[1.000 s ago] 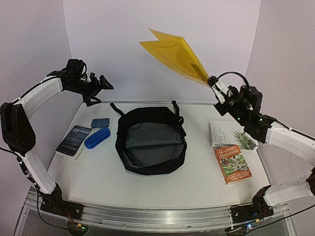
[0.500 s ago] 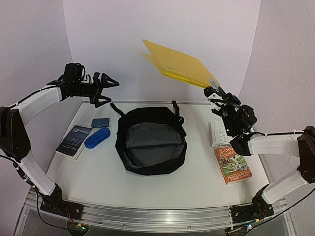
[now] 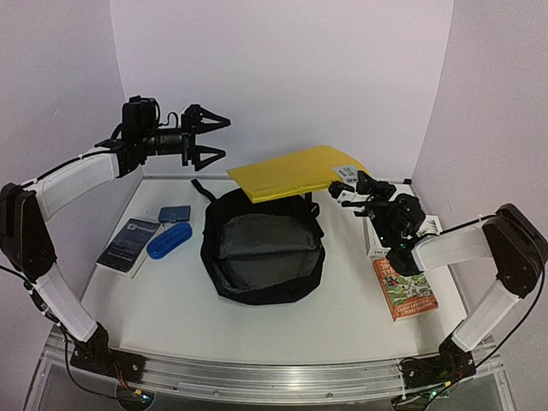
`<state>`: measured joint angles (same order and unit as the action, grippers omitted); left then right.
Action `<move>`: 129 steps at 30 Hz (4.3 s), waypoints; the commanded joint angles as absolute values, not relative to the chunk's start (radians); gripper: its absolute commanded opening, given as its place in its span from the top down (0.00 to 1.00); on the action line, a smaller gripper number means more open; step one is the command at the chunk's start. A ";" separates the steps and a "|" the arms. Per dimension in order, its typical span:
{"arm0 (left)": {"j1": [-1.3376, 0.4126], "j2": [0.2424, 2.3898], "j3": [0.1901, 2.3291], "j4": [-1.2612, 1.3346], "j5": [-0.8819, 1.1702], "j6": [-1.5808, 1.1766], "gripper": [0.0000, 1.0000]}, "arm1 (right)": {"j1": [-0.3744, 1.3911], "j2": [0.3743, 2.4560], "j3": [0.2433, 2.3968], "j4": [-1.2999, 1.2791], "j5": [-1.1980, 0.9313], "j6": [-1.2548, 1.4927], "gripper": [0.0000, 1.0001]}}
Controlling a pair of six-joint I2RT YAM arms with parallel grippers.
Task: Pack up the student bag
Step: Pick up the files from the student bag, then adjust the student bag at the center of the board.
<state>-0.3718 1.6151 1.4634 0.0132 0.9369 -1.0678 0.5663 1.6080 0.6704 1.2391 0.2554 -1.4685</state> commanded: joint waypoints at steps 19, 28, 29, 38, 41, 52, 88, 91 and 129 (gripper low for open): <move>-0.439 1.617 1.387 -0.157 0.891 -1.061 0.02 | 0.569 1.615 0.745 1.650 0.266 -1.501 1.00; -0.456 1.669 1.421 -0.048 0.922 -1.100 0.09 | 0.579 1.619 0.734 1.663 0.244 -1.505 1.00; -0.459 1.677 1.413 -0.011 0.929 -1.121 0.14 | 0.579 1.620 0.736 1.663 0.246 -1.506 1.00; -0.479 1.701 1.336 0.277 0.931 -1.273 0.47 | 0.589 1.617 0.724 1.665 0.240 -1.513 1.00; -0.487 1.718 1.338 0.302 0.928 -1.288 0.48 | 0.598 1.618 0.723 1.666 0.239 -1.514 1.00; -0.490 1.736 1.297 0.427 0.879 -1.365 0.88 | 0.618 1.601 0.685 1.673 0.236 -1.500 0.71; -0.266 1.090 1.003 -0.230 0.242 -1.275 1.00 | 0.579 2.139 1.822 -0.549 -0.552 -0.715 0.09; -0.266 1.078 1.004 -0.247 0.234 -1.270 1.00 | 0.524 2.228 1.968 -0.547 -0.628 -0.511 0.09; -0.264 1.133 1.047 -0.325 0.231 -1.249 1.00 | 0.205 2.409 2.056 -0.395 -0.209 0.210 1.00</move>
